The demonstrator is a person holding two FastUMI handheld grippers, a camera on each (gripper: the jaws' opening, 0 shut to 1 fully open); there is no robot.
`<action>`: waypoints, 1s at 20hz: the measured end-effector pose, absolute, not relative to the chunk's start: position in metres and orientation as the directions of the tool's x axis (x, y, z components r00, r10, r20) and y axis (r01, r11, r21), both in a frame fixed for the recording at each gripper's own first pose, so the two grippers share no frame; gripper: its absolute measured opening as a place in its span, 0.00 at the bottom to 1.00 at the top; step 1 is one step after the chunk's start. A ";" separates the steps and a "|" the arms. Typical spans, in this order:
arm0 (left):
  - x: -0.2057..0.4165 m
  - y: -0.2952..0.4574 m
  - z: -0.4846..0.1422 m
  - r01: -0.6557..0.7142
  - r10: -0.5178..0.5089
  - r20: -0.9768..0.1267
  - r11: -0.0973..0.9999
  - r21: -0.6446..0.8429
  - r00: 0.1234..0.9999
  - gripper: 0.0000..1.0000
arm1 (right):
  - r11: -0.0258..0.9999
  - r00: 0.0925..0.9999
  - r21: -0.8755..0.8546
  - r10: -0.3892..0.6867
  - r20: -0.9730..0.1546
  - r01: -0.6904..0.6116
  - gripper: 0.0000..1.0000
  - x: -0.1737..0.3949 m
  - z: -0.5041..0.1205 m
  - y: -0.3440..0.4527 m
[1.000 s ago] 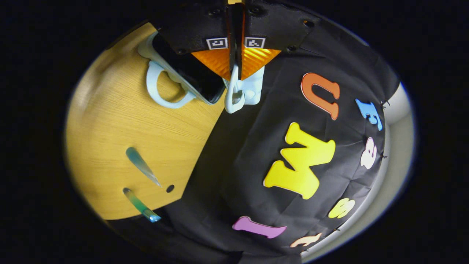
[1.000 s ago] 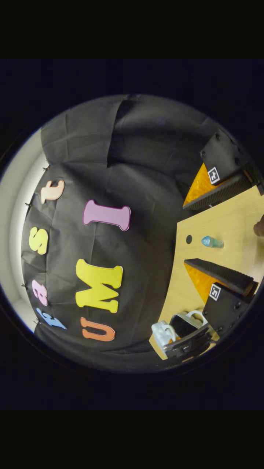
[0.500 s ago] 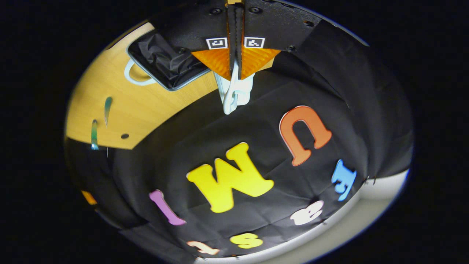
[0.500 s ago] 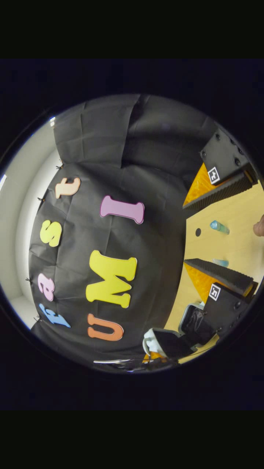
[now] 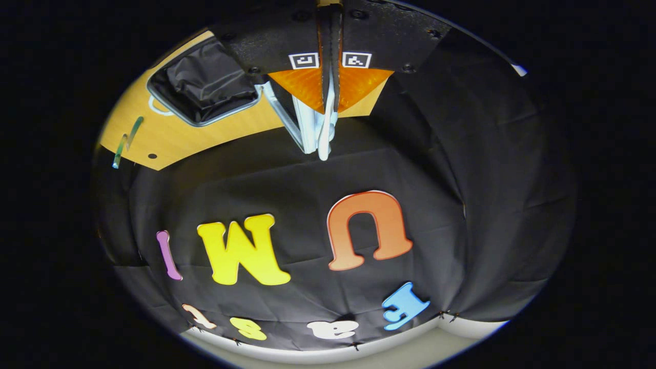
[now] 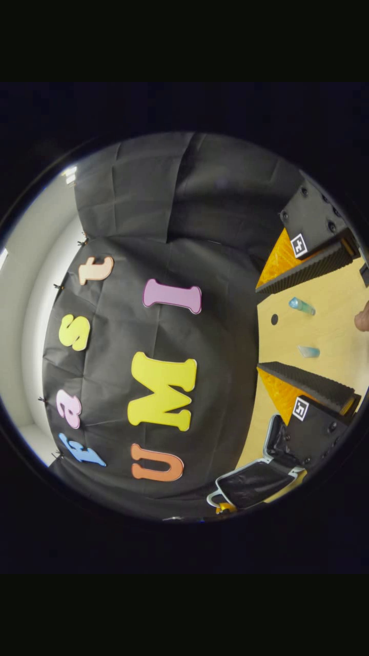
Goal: First open the suitcase, pack the skin care products into it, and then close the suitcase.
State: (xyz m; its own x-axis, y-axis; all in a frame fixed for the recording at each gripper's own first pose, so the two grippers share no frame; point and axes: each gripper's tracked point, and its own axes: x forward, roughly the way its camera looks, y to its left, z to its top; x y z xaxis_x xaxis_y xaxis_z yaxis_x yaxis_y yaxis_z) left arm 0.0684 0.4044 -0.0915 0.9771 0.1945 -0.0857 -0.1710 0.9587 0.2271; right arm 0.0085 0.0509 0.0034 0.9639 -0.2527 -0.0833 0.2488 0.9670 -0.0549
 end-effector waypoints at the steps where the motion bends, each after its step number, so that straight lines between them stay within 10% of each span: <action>1: 0.071 0.418 -0.106 -0.173 0.198 -0.107 0.962 0.210 0.974 0.02 | 0.964 0.962 -0.075 -0.260 -0.079 0.254 0.80 0.008 0.006 0.052; 20: 0.062 0.515 -0.305 -0.266 0.162 -0.500 0.953 -0.144 0.851 0.17 | 0.959 0.952 -0.108 -0.276 -0.131 0.264 0.80 -0.011 -0.004 0.053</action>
